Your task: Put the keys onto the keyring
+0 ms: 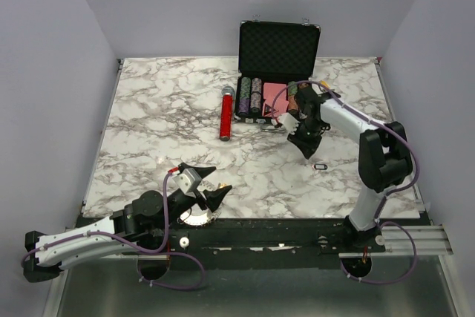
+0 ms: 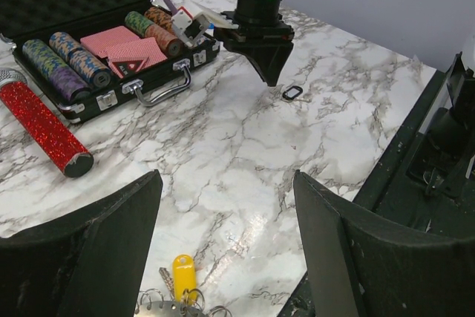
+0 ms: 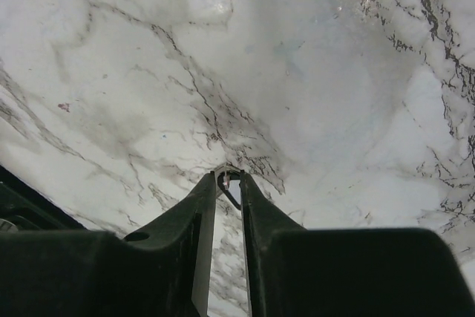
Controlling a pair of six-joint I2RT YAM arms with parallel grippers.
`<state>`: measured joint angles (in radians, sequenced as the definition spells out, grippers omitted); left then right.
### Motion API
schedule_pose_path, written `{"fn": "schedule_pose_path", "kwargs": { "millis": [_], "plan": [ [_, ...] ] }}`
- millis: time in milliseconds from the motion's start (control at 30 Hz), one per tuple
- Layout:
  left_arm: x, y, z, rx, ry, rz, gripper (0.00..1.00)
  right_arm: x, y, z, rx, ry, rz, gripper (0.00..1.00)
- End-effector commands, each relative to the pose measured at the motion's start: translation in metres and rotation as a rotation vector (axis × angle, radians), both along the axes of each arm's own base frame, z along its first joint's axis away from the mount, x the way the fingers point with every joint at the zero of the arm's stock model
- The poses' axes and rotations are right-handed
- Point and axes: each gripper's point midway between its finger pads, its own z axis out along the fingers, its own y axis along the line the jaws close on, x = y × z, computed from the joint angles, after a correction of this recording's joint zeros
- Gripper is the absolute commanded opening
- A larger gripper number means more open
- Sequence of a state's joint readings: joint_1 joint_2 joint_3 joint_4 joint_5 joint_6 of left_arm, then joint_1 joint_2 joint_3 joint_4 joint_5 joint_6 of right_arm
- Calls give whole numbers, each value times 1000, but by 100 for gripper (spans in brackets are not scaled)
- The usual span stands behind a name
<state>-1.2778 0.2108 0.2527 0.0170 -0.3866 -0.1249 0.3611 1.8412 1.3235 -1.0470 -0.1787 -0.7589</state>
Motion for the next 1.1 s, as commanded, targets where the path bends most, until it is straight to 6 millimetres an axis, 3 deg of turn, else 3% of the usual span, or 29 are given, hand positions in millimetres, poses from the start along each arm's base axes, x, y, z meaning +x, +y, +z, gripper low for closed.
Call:
{"fn": "schedule_pose_path", "kwargs": {
  "millis": [0, 233, 467, 600, 1067],
  "plan": [
    [1, 5, 13, -39, 5, 19, 80, -1, 21, 28, 116, -37, -25, 28],
    [1, 10, 8, -76, 51, 35, 82, -16, 53, 64, 403, -47, -53, 31],
    [-1, 12, 1, -129, 147, 49, 88, -38, 70, 118, 744, -61, -21, 34],
    [-3, 11, -6, -131, 222, 52, 91, -48, 73, 138, 891, -82, -33, 37],
    [2, 14, -27, -1, 381, 156, 99, -65, 69, 151, 1095, -165, -88, 73]
  ]
}}
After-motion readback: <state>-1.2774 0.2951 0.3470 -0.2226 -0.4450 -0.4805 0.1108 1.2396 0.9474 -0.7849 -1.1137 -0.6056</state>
